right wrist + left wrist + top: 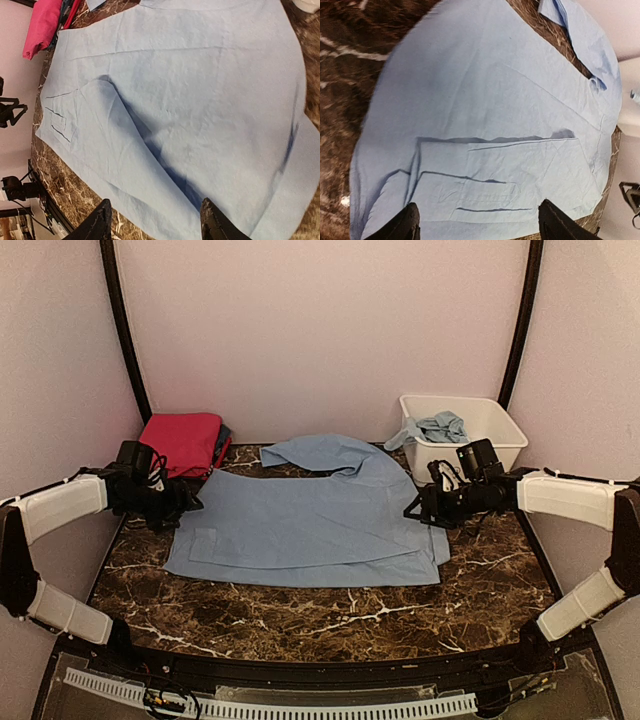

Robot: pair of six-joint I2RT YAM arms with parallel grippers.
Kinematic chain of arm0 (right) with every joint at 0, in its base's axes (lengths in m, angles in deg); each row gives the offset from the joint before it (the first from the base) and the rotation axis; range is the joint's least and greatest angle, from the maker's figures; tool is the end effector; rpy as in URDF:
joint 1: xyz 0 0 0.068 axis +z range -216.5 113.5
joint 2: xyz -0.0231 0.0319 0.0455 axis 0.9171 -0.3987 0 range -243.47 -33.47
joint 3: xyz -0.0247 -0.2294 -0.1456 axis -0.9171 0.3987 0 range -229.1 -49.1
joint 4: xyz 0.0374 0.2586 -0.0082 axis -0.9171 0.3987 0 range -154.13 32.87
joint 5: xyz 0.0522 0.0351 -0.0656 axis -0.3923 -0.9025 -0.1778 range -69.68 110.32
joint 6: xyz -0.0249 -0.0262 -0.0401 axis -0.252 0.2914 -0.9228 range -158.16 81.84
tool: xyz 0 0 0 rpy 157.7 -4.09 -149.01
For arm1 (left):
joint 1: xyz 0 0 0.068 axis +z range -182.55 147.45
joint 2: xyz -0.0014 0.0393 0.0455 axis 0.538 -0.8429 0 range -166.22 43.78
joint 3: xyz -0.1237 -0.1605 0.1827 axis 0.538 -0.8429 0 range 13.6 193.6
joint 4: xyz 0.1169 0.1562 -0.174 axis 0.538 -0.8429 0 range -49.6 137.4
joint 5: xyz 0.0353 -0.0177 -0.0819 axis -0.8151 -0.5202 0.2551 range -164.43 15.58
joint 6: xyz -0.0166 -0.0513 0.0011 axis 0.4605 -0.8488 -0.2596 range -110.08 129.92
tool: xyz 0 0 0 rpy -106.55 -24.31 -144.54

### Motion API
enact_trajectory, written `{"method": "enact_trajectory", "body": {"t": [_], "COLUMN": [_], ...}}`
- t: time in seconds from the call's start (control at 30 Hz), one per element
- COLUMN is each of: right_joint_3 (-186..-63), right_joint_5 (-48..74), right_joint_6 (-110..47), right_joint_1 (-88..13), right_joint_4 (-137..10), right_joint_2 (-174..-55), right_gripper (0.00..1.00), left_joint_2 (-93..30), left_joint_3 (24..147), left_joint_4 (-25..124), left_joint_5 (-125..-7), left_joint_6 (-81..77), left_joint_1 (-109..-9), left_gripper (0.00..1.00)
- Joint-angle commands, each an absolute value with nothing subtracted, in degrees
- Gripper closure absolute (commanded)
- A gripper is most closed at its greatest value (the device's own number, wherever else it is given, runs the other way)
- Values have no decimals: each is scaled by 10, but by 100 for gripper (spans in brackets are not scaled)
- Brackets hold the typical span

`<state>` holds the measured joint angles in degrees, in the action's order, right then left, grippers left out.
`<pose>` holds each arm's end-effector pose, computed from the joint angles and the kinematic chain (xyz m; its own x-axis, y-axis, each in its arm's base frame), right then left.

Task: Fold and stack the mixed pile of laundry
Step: Move the 1/3-folded shirt to the center of the board.

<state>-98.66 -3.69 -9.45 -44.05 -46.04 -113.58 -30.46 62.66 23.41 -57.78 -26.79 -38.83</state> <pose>0.2592 0.1229 0.2208 -0.8953 0.1048 -0.4329 -0.1907 0.7881 0.5852 0.2634 -0.0393 0.2358 -0.7769 -0.4906 -0.3947 -0.2162 0.7965 -0.5646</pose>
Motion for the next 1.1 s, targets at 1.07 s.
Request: {"method": "enact_trajectory", "body": {"t": [1.07], "right_joint_3": [-810], "right_joint_5": [-52], "right_joint_6": [-75], "right_joint_1": [-403], "right_joint_4": [-464], "right_joint_2": [-1131], "right_gripper": [43], "left_joint_2": [-77], "left_joint_3": [371], "left_joint_4": [189], "left_joint_5": [-568], "left_joint_6": [-466], "left_joint_1": [-540], "left_gripper": [31]}}
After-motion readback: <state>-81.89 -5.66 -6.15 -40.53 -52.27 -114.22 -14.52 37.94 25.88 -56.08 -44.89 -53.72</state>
